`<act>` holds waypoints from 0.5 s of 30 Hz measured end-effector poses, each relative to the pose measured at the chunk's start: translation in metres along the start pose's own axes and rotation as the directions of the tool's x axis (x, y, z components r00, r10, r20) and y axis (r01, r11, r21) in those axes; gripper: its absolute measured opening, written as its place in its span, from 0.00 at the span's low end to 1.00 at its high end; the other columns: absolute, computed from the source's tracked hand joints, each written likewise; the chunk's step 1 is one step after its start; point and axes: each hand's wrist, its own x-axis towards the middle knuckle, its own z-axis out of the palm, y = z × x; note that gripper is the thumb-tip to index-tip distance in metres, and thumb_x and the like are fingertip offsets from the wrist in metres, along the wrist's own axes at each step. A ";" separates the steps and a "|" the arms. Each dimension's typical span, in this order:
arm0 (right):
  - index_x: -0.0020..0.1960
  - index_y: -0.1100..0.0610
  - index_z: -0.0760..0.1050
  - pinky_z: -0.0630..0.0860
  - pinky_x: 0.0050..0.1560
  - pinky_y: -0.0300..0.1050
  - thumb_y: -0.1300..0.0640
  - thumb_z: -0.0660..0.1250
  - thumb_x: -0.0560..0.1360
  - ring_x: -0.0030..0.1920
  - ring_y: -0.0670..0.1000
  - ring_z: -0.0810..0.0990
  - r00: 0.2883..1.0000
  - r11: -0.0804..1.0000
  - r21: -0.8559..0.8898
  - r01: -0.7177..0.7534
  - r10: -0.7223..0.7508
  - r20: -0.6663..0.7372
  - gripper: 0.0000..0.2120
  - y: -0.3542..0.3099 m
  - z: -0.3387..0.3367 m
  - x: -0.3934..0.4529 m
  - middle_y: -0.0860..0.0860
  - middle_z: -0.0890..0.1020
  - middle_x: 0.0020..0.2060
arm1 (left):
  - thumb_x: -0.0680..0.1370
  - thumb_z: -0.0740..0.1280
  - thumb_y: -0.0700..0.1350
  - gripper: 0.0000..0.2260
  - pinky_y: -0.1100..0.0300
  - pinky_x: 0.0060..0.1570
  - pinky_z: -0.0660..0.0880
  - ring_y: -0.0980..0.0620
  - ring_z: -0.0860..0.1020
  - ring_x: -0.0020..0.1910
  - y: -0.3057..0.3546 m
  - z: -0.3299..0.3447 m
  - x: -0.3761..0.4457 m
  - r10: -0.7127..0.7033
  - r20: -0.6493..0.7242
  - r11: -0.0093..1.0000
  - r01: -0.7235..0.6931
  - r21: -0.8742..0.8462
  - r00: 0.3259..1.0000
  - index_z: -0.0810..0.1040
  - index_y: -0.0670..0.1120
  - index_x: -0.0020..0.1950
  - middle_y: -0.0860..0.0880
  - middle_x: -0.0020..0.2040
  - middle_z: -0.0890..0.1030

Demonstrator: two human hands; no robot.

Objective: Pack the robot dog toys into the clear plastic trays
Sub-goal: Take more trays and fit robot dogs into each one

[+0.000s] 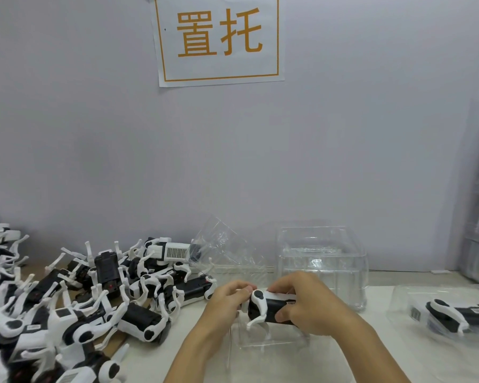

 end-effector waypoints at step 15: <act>0.51 0.47 0.84 0.79 0.45 0.41 0.61 0.74 0.70 0.45 0.46 0.80 0.999 0.999 -0.031 -0.029 0.030 0.027 0.13 0.000 -0.007 -0.002 0.41 0.79 0.45 | 0.73 0.72 0.49 0.12 0.48 0.55 0.71 0.45 0.79 0.48 0.000 0.005 -0.006 -0.021 0.030 0.989 0.025 -0.148 0.999 0.84 0.42 0.49 0.44 0.46 0.83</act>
